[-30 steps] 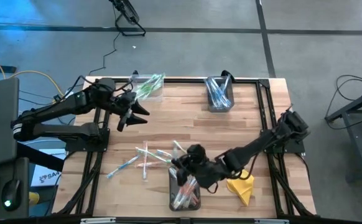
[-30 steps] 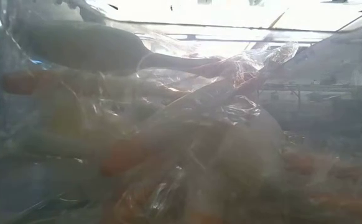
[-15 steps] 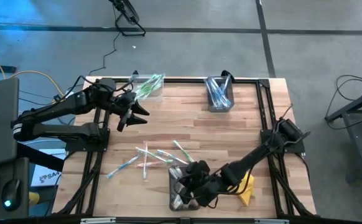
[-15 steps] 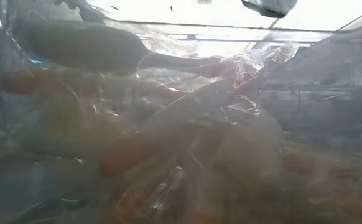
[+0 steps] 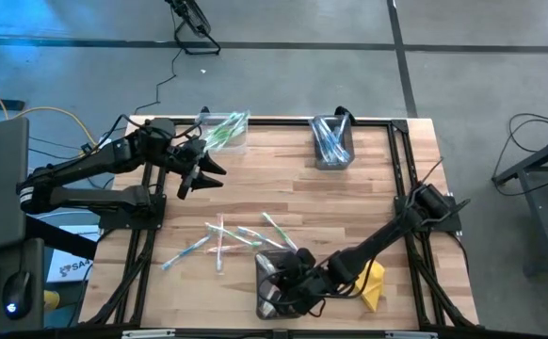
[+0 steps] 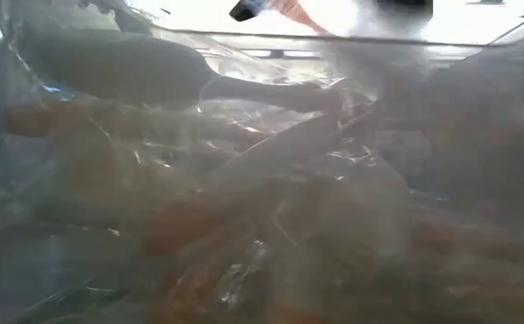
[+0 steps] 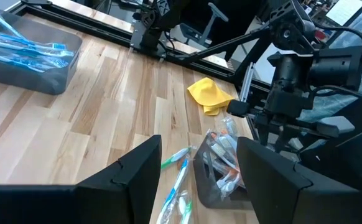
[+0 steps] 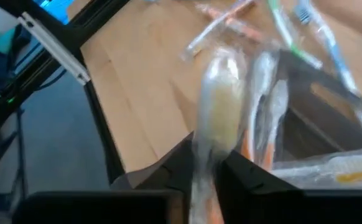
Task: Pick & Place Toothbrushes
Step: Put the orange toothbrush into the bottom black bin, then put the green toothbrush into the transparent bin
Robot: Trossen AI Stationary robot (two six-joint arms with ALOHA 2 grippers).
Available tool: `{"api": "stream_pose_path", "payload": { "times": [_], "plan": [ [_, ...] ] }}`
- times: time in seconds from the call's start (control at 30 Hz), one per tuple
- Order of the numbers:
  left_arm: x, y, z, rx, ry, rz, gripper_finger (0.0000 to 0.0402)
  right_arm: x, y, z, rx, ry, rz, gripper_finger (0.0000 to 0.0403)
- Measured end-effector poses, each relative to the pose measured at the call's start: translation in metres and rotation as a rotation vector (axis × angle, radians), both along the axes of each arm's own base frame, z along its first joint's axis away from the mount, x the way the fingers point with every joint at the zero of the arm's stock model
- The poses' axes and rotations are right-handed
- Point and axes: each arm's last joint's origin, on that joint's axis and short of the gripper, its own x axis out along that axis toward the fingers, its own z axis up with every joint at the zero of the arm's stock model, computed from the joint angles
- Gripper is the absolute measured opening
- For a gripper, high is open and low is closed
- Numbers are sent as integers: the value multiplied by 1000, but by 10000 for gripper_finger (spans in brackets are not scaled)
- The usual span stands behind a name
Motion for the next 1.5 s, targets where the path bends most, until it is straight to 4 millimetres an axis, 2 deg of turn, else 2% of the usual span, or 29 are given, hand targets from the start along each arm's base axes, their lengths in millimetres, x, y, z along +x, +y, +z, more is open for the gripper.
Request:
{"api": "stream_pose_path", "payload": {
  "times": [0.27, 0.43, 0.63, 0.8, 1.1, 1.23, 1.4, 1.5],
  "plan": [
    [0, 0, 0, 0, 0, 0, 205, 5, -7, 0, 35, 28, 29, 121],
    [0, 0, 0, 0, 0, 0, 205, 6, -19, 15, 68, 31, 87, 140],
    [0, 0, 0, 0, -1, -2, 205, 1, -39, 35, 84, 62, 115, 124],
    [0, 0, 0, -2, 1, -3, 205, -7, -57, 57, 25, 62, 134, 103],
    [0, 0, 0, -2, 0, -3, 205, -8, -114, 98, -35, -48, 17, 65],
    [0, 0, 0, -1, 0, -2, 205, -3, -135, 104, -93, -78, -14, 50],
    [0, 0, 0, -1, 0, -2, 205, 7, -158, 108, -272, -109, 108, 40],
    [0, 0, 0, -1, -1, -2, 205, 11, -174, 110, -307, -116, 101, 39]
  ]
}}
